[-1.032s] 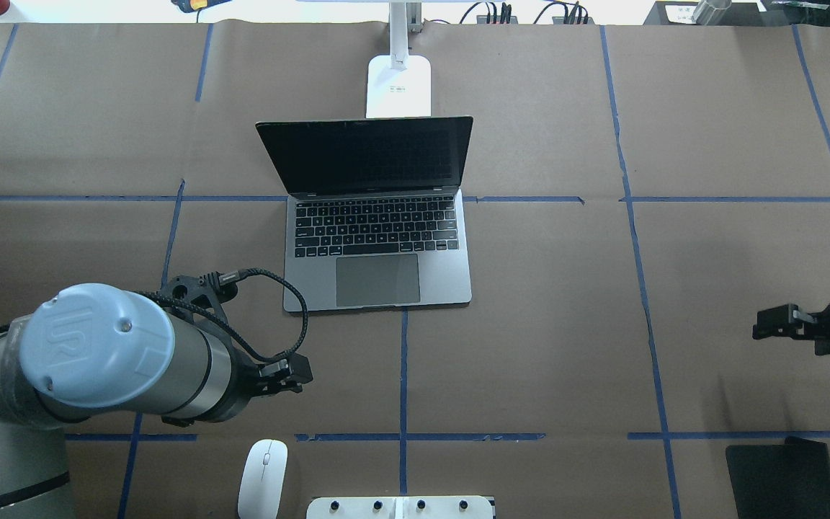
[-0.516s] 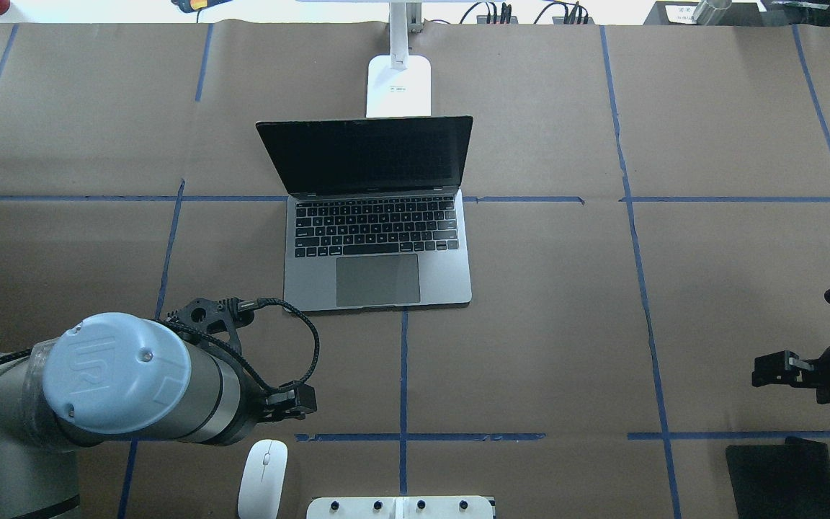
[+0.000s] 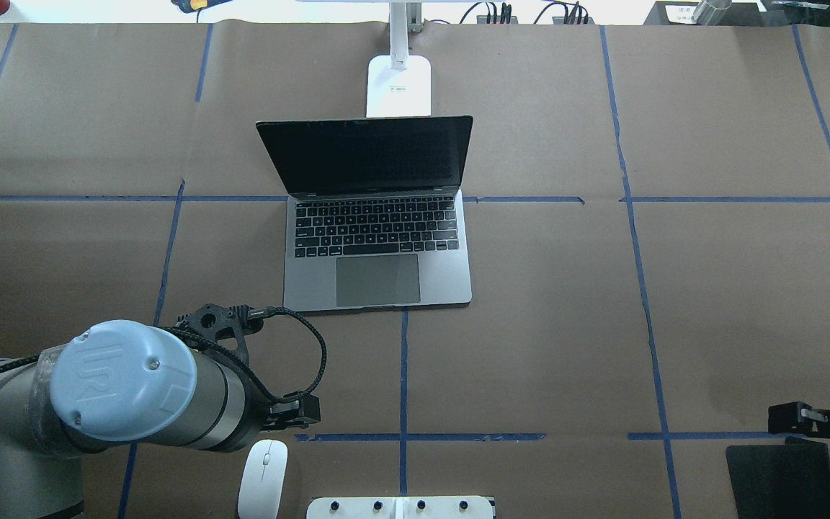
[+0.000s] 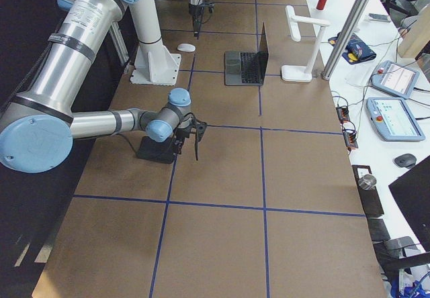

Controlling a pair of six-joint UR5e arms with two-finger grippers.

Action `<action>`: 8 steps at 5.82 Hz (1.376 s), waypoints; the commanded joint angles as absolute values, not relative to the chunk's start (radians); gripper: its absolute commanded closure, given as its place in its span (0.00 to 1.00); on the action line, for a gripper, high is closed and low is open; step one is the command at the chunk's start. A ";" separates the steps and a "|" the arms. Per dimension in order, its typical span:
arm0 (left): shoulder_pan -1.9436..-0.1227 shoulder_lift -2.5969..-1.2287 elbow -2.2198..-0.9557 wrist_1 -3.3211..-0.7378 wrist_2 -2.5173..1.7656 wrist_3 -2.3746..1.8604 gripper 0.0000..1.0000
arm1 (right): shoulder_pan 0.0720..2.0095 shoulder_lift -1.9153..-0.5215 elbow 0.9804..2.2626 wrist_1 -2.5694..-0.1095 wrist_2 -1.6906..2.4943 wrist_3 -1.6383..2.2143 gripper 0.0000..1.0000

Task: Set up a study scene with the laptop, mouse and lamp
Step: 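Grasp the black mouse pad with the right gripper near the robot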

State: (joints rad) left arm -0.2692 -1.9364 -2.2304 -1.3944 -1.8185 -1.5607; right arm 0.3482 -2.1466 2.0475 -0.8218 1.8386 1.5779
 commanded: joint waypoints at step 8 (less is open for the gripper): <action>-0.270 -1.942 -2.235 -1.394 -1.818 -1.566 0.00 | -0.003 -2.284 2.022 -0.653 1.577 1.833 0.00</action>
State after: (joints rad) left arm -0.2701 -1.9419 -2.2351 -1.3944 -1.8178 -1.5648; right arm 0.0142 -2.2836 2.0306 -0.6548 1.5764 1.8276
